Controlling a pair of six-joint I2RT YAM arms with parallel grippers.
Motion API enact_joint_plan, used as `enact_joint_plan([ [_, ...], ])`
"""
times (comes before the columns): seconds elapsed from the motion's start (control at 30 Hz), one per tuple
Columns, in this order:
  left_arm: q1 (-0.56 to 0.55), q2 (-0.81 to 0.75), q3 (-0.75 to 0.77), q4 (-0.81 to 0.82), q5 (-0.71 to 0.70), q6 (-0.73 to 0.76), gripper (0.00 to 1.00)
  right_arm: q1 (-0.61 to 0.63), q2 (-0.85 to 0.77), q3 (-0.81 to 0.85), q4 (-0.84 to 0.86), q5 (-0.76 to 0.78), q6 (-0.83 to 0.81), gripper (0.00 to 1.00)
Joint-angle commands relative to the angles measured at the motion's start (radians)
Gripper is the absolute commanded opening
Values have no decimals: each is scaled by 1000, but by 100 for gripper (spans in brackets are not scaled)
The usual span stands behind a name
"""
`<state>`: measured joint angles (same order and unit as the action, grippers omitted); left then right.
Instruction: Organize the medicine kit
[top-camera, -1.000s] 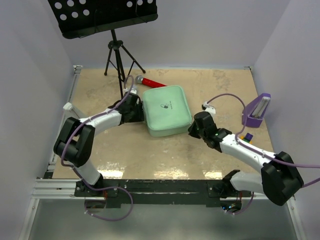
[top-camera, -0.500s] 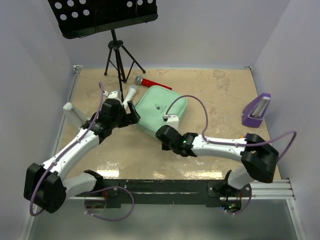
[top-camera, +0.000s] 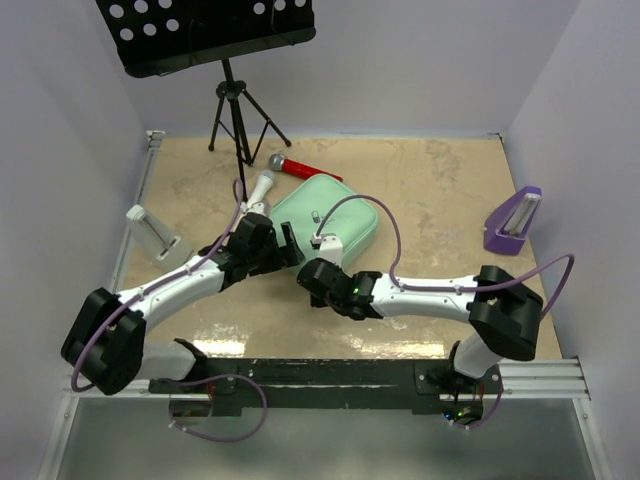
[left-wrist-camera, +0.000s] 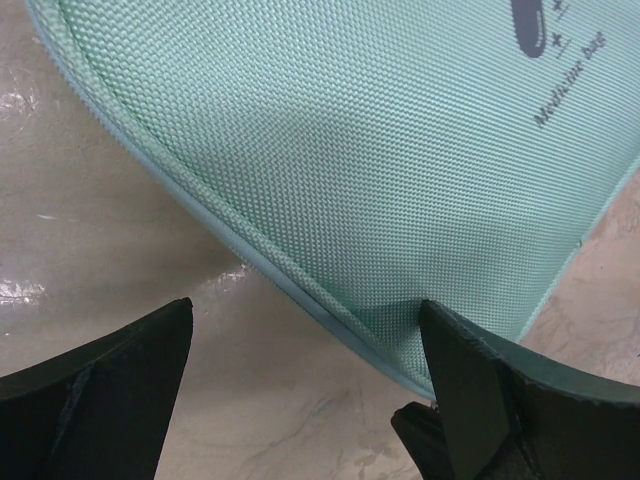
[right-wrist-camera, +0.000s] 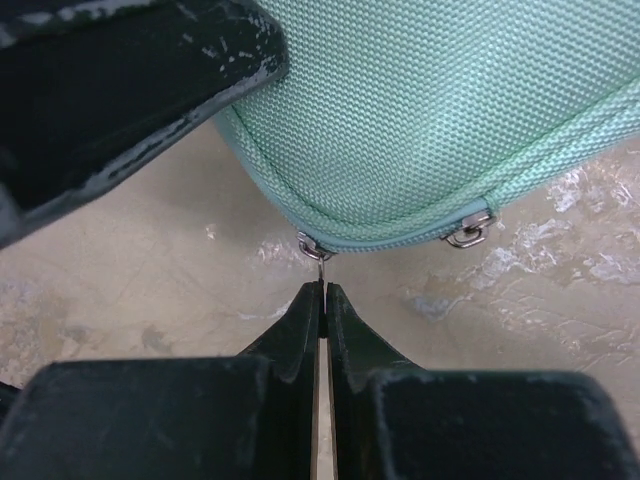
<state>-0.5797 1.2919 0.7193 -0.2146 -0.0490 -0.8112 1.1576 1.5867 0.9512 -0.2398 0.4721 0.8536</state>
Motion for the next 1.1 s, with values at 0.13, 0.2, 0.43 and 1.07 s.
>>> enact_joint_plan([
  [0.13, 3, 145, 72, 17, -155, 52, 90, 1, -111, -107, -121, 37, 94, 0],
  [0.2, 9, 149, 46, 49, -149, 73, 82, 1, -143, -133, -133, 40, 117, 0],
  [0.43, 34, 155, 2, 93, -137, 102, 67, -30, -195, -196, -136, 42, 159, 0],
  [1.07, 55, -17, 68, -3, -98, 93, 98, -110, -430, -195, -35, 25, -22, 57],
])
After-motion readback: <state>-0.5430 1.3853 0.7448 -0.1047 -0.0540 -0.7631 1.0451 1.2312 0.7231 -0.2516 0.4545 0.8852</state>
